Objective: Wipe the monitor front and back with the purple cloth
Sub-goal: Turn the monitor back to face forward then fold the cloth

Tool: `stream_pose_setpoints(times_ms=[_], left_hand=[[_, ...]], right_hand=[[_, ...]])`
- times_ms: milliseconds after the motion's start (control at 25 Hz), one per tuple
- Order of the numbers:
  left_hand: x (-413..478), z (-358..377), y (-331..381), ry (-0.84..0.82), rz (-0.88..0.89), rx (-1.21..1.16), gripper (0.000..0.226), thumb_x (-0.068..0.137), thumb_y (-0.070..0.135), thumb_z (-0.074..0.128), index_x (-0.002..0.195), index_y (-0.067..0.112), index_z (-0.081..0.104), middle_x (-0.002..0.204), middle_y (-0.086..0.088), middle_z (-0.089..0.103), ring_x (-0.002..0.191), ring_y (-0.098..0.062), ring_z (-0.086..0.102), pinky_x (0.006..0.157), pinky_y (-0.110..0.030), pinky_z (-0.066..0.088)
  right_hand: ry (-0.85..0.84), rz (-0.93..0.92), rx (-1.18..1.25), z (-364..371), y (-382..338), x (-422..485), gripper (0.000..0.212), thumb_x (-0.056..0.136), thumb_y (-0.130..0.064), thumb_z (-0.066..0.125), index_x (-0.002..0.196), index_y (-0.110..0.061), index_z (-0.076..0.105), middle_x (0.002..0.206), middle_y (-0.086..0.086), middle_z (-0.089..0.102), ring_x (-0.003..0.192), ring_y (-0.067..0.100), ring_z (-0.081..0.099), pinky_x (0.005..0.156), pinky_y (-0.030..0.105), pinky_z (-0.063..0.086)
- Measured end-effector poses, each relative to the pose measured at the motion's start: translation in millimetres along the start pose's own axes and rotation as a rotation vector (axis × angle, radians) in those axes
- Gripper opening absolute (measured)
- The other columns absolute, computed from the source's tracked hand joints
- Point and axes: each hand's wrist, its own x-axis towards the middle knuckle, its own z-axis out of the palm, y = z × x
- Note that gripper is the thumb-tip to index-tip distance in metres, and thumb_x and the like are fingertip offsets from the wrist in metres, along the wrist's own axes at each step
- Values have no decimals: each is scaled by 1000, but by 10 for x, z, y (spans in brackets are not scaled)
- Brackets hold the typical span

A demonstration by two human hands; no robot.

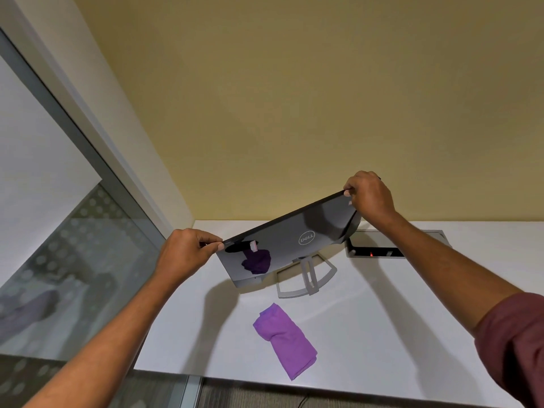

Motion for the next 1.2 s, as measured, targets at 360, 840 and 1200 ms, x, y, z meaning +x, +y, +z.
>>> stream_pose_setpoints(times_ms=[360,840,1200], left_hand=[[-297,-21,138,-48,-77,-105,1,86,40,86,86,40,85,79,27,76,77,3,71,66,-24,56],[-400,-52,180,-233,-119,-322,8,88,23,86,89,31,87,89,17,81,91,-3,77,92,-40,63],[-489,-43,284,-331,-19,-384,12,92,15,82,96,25,87,96,12,82,95,-6,77,94,-35,62]], right_hand=[[16,11,10,91,-102,69,19,89,10,74,96,-6,82,94,11,71,96,33,62,65,34,42],[140,191,190,323,-352,86,13,98,4,70,96,-3,82,92,17,78,84,32,73,69,34,58],[55,177,428,299,-434,47,24,101,4,63,124,6,69,112,22,74,105,39,70,94,50,60]])
